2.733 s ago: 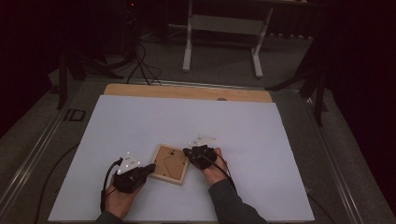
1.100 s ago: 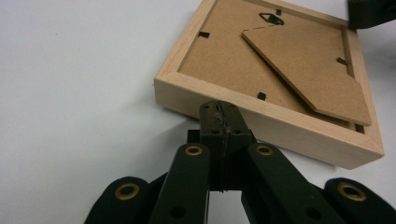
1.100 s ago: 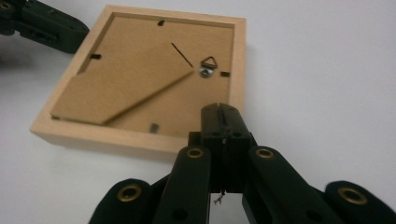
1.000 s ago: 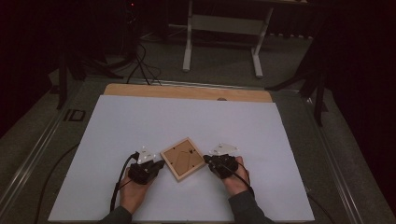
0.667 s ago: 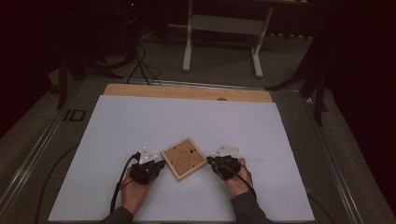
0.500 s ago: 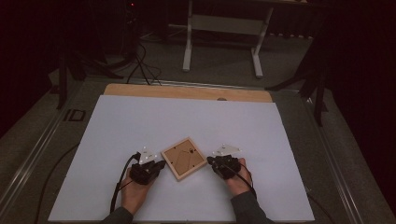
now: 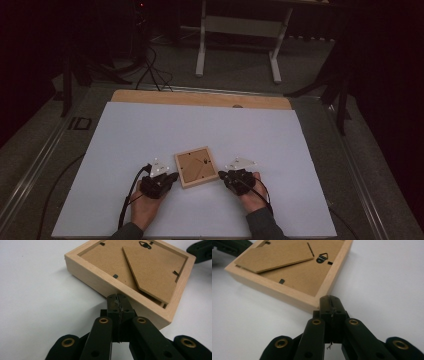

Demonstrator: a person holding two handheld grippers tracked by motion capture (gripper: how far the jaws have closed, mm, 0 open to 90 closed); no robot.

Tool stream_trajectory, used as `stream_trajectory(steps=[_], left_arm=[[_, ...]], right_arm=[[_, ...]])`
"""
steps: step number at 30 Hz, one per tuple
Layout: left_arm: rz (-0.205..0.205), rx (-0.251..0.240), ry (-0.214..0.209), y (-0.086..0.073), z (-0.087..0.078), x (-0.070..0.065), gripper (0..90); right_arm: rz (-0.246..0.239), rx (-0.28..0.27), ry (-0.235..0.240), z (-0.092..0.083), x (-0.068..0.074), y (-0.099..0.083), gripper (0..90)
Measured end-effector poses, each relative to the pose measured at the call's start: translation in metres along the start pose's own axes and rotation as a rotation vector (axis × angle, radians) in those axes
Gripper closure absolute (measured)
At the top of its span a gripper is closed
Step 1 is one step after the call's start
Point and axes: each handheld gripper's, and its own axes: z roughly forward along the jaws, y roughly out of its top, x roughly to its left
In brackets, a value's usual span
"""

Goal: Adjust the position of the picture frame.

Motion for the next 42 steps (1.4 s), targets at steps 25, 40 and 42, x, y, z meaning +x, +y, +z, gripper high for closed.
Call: stream_trajectory(steps=[25, 40, 42], left_arm=[[-0.085, -0.018, 0.001, 0.001, 0.001, 0.012, 89.9], [-0.064, 0.01, -0.034, -0.006, -0.016, 0.002, 89.6], [-0.061, 0.017, -0.047, -0.007, -0.02, 0.0, 89.5]], right_arm=[[-0.018, -0.01, 0.024, 0.003, 0.011, 0.003, 90.0], [-0.027, 0.014, 0.067, -0.003, 0.018, 0.0, 89.9], [-0.024, 0.018, 0.072, -0.004, 0.018, -0.001, 89.9]])
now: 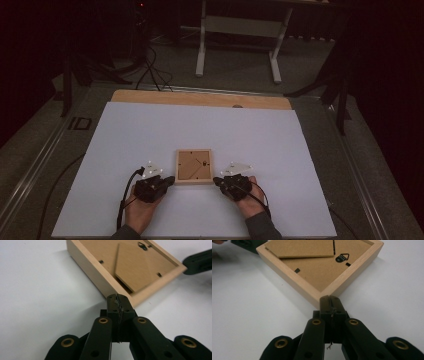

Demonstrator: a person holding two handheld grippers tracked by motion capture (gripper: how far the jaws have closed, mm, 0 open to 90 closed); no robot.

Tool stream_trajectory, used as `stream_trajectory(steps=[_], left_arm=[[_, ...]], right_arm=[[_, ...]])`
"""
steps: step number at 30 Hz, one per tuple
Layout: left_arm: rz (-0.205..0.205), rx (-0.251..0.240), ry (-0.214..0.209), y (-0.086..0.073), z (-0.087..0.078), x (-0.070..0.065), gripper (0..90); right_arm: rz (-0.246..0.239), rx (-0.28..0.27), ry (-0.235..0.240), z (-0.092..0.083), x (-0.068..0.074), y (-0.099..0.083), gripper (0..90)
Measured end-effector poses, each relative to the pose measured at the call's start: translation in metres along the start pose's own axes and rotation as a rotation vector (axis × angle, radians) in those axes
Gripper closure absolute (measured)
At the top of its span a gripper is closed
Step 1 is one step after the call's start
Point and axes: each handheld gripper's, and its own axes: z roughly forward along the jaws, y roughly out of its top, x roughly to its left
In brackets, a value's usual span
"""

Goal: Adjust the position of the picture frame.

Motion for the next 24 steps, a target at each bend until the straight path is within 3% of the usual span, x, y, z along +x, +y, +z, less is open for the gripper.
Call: stream_trajectory(steps=[7, 24], left_arm=[[0.011, 0.006, -0.028, -0.0026, -0.0069, -0.0042, 89.4], [0.005, -0.027, -0.004, 0.0006, -0.0018, -0.0028, 89.8]], right_arm=[[-0.003, 0.006, 0.008, -0.0017, 0.0009, -0.0027, 89.9], [0.009, 0.0, 0.002, -0.0013, 0.0011, -0.0027, 89.9]])
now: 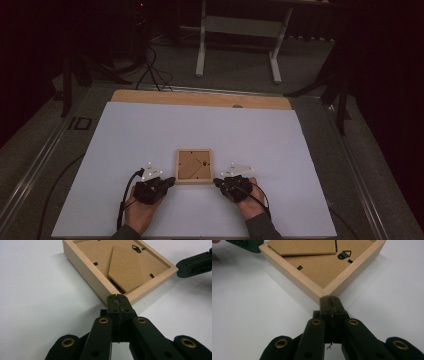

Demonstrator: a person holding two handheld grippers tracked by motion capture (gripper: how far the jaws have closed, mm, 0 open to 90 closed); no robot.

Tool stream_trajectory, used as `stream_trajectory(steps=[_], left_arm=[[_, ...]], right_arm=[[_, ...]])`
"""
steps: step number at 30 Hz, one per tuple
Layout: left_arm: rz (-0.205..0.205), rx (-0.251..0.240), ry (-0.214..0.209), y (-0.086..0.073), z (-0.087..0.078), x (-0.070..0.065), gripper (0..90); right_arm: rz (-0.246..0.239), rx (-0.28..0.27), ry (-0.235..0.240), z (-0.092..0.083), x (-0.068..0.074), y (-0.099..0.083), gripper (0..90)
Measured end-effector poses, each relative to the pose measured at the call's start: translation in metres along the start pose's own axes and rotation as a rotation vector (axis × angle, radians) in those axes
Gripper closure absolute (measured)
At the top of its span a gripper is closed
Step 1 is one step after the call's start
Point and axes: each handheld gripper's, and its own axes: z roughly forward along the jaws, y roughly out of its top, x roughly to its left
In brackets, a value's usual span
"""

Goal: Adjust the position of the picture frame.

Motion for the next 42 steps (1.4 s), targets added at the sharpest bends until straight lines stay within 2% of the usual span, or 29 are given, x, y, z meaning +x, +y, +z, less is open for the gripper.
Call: stream_trajectory(steps=[3, 7, 14, 17, 25, 33, 42], left_arm=[[-0.01, -0.002, 0.0, 0.002, 0.002, 0.0, 89.9], [-0.003, -0.002, 0.008, 0.005, 0.006, -0.001, 90.0], [-0.034, -0.021, 0.016, 0.011, 0.015, 0.005, 90.0], [-0.018, -0.014, 0.023, 0.013, 0.017, 0.006, 90.0], [-0.03, -0.017, 0.034, 0.013, 0.017, 0.006, 90.0], [-0.038, -0.017, 0.044, 0.014, 0.016, 0.009, 90.0], [-0.042, -0.017, 0.057, 0.015, 0.015, 0.012, 90.0]], right_arm=[[0.004, -0.002, -0.01, 0.0, 0.0, 0.0, 90.0], [0.012, -0.006, -0.021, 0.001, -0.003, 0.0, 90.0], [0.021, -0.011, -0.042, 0.002, -0.005, 0.001, 90.0], [0.024, -0.017, -0.045, 0.003, -0.007, 0.001, 90.0], [0.025, -0.029, -0.063, 0.008, -0.011, 0.007, 90.0], [0.035, -0.045, -0.059, 0.017, -0.017, 0.013, 90.0], [0.045, -0.055, -0.051, 0.019, -0.016, 0.014, 90.0]])
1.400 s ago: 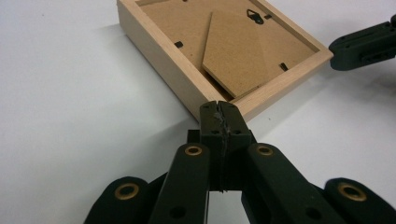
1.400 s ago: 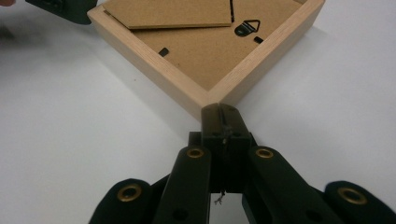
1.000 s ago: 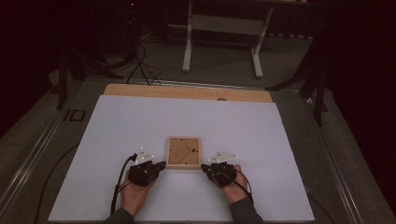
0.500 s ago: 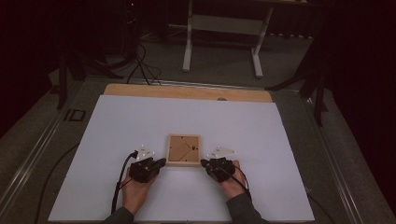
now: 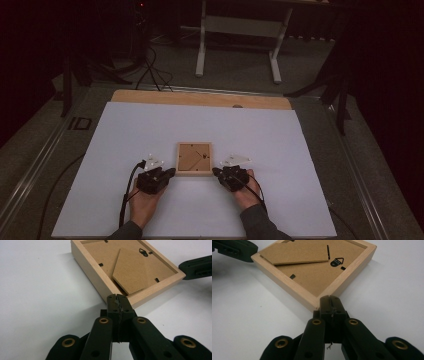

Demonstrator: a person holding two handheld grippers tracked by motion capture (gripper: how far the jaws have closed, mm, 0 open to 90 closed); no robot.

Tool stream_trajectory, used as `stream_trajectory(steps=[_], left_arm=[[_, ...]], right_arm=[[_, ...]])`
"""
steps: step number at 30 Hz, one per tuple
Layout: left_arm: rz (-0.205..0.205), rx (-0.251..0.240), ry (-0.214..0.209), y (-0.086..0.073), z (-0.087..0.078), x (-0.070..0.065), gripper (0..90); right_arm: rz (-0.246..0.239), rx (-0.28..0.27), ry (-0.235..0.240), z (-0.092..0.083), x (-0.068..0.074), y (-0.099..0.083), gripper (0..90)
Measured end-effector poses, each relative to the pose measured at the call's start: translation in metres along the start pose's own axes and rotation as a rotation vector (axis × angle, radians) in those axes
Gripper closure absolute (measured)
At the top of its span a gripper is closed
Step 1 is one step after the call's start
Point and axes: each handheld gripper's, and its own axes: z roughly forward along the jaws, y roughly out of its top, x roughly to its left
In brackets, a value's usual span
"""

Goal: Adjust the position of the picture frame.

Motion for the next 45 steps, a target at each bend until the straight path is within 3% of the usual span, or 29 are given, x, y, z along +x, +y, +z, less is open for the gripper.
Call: stream_trajectory(steps=[10, 17, 25, 34, 39, 45], left_arm=[[0.021, -0.003, 0.007, -0.001, -0.001, 0.0, 89.8], [0.027, -0.02, 0.003, 0.0, -0.002, 0.001, 87.4], [0.072, -0.049, 0.012, 0.002, -0.006, -0.003, 84.4], [0.12, -0.083, -0.008, 0.004, -0.01, -0.01, 77.1], [0.153, -0.08, -0.047, 0.007, -0.013, -0.017, 68.7], [0.193, -0.097, -0.049, 0.012, -0.018, -0.025, 64.5]], right_arm=[[-0.024, -0.009, -0.014, 0.002, 0.002, 0.0, 89.9], [-0.069, -0.036, -0.067, 0.0, 0.007, 0.0, 89.8], [-0.067, -0.068, -0.056, -0.006, 0.003, 0.001, 89.8], [-0.08, -0.083, -0.043, -0.007, 0.006, 0.001, 89.8], [-0.084, -0.111, -0.021, -0.009, 0.009, 0.003, 89.8], [-0.096, -0.12, -0.014, -0.012, 0.008, 0.006, 89.7]])
